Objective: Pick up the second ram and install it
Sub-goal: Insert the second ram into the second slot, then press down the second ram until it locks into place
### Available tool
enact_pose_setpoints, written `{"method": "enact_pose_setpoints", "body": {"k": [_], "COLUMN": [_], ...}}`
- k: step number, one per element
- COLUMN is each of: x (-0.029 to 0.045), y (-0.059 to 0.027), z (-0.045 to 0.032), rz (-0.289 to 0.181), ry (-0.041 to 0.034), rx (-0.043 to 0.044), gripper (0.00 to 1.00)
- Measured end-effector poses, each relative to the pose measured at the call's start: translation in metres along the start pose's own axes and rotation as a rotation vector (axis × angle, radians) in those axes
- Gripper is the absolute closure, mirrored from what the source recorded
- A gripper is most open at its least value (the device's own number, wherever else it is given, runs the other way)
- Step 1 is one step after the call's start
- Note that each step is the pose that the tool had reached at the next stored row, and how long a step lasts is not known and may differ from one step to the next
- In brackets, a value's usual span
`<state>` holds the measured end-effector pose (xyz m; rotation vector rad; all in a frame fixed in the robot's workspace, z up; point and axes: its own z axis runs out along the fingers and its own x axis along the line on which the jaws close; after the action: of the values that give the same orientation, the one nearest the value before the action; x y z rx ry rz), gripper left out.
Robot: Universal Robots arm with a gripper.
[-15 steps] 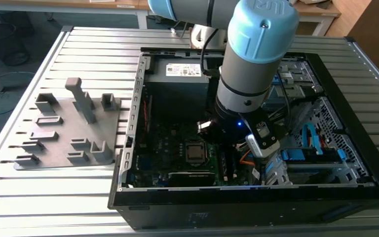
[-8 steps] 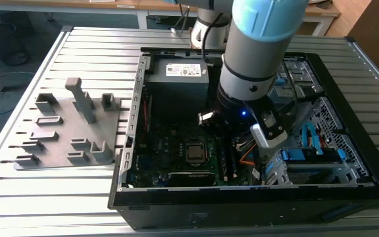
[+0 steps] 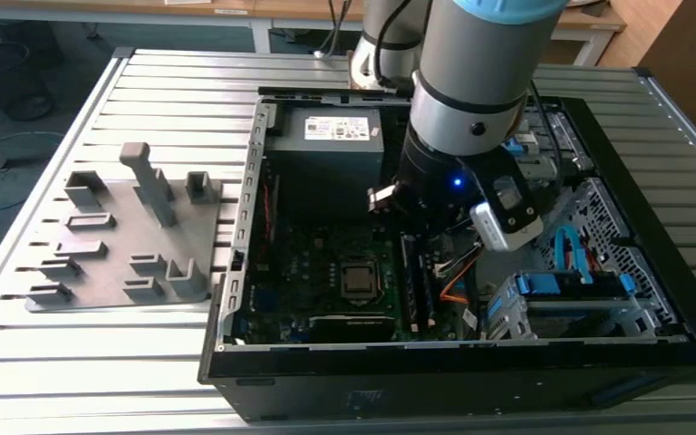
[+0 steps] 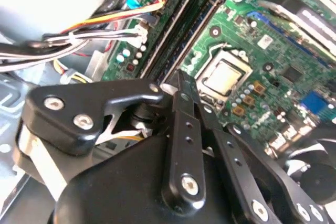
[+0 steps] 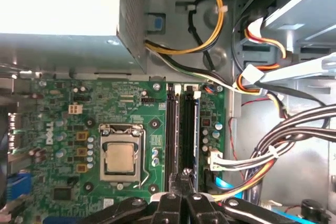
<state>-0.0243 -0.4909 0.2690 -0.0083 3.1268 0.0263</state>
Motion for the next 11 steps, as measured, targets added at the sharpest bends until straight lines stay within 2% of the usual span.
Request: {"method": "enact_pose_setpoints", "body": {"k": [11], "x": [0.0000], "y": [0.0000], "z": [-0.0011], "rz": [0.000], "ry": [0.0000], "rx": [0.0001], "gripper": [0.90]}}
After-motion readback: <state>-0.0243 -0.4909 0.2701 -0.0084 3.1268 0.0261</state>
